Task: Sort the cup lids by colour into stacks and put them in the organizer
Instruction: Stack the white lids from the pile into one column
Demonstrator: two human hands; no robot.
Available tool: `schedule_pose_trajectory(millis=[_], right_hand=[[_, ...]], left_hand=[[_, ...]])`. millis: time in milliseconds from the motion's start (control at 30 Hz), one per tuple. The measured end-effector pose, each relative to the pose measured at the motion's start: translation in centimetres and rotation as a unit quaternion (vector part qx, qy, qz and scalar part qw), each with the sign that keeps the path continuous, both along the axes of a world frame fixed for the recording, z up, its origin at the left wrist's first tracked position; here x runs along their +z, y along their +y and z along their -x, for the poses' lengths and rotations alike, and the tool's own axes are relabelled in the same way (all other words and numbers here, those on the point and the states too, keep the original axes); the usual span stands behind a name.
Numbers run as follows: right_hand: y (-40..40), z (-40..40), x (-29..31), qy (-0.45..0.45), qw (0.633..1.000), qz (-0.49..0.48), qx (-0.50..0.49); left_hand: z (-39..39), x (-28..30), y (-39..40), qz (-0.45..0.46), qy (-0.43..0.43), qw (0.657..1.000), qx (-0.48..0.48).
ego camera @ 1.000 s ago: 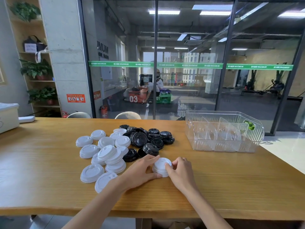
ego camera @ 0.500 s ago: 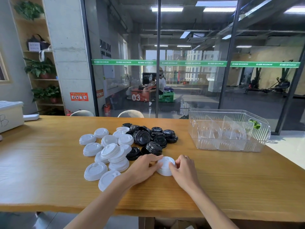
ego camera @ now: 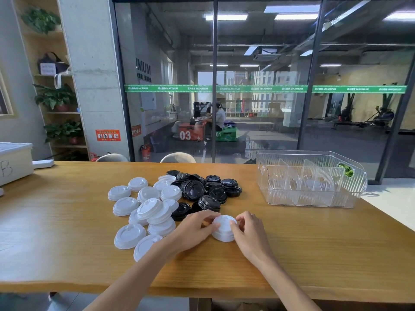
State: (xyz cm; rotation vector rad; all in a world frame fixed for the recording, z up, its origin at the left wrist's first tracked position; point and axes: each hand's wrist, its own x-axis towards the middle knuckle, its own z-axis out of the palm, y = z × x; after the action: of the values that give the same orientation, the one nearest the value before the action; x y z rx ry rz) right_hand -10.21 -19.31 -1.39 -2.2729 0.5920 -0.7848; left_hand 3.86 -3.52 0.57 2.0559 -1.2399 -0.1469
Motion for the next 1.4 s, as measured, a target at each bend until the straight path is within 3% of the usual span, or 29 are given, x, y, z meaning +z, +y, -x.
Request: schedule_pose_trajectory(millis=[333, 433, 567, 800, 1067, 1400], right_hand=[[-0.3, 0.1, 0.0, 0.001, 1.000, -0.029, 0.012], [-0.1, 0.1, 0.0, 0.006, 1.000, -0.020, 0.022], [-0.1, 0.2, 0.0, 0.006, 1.000, -0.011, 0.024], [0.1, 0.2, 0.0, 0.011, 1.000, -0.009, 0.027], [0.1, 0.3, 0.2, 0.022, 0.999, -0.008, 0.032], [0.2, 0.1, 0.1, 0.021, 0.999, -0.021, 0.029]], left_hand=[[-1.3, 2.6, 1.8, 0.049, -0.032, 0.996, 0.062], [-2.9, 3.7, 4.2, 0.050, -0.101, 0.987, 0.115], [-4.5, 4.0, 7.6, 0.025, -0.204, 0.949, 0.239], [-5.7, 2.6, 9.7, -0.089, -0.120, 0.927, 0.345], [-6.1, 2.4, 9.9, -0.105, -0.129, 0.917, 0.364], [-4.0, 2.9, 8.1, -0.011, -0.169, 0.928, 0.333]])
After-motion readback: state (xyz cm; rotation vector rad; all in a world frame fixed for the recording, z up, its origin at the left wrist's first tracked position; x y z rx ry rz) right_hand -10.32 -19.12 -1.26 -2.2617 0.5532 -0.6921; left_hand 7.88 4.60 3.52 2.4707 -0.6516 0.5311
